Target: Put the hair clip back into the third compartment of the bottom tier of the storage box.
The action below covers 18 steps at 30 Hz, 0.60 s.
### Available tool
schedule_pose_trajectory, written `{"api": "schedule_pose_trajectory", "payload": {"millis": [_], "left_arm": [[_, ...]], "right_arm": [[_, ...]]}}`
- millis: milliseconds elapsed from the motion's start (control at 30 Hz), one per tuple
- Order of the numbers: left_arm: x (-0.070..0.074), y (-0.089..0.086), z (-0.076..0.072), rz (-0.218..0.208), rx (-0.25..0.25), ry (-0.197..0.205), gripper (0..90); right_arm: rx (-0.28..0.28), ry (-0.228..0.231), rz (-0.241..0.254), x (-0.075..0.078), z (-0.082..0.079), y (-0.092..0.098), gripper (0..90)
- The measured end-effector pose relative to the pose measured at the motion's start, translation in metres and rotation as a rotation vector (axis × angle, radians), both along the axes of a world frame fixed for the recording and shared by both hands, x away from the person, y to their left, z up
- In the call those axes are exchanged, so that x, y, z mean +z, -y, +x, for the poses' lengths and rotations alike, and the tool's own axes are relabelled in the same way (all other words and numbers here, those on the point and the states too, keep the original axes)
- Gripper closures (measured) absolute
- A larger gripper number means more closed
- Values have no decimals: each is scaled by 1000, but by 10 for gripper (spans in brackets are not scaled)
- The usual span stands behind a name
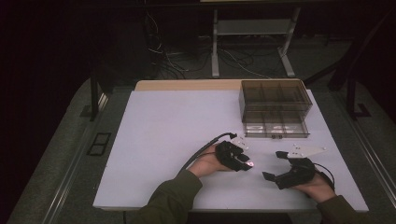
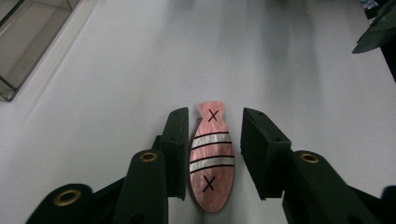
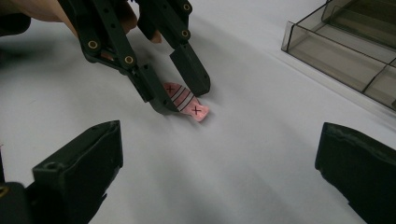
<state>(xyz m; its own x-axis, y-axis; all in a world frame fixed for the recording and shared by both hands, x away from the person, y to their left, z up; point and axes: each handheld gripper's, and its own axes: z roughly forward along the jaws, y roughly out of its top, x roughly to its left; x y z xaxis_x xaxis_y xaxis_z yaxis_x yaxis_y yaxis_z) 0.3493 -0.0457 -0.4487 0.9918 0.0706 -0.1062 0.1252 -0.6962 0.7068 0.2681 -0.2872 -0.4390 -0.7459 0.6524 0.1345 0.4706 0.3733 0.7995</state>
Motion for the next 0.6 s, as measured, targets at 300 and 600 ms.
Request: {"api": "schedule_pose_trajectory", "payload": {"millis": [300, 600], "left_arm": [[9, -11, -2, -44, 34, -23, 475], [20, -46, -10, -131, 157, -20, 363]], "right_arm": [[0, 0, 0, 0, 0, 0, 2], [3, 0, -3, 0, 0, -1, 2]]}}
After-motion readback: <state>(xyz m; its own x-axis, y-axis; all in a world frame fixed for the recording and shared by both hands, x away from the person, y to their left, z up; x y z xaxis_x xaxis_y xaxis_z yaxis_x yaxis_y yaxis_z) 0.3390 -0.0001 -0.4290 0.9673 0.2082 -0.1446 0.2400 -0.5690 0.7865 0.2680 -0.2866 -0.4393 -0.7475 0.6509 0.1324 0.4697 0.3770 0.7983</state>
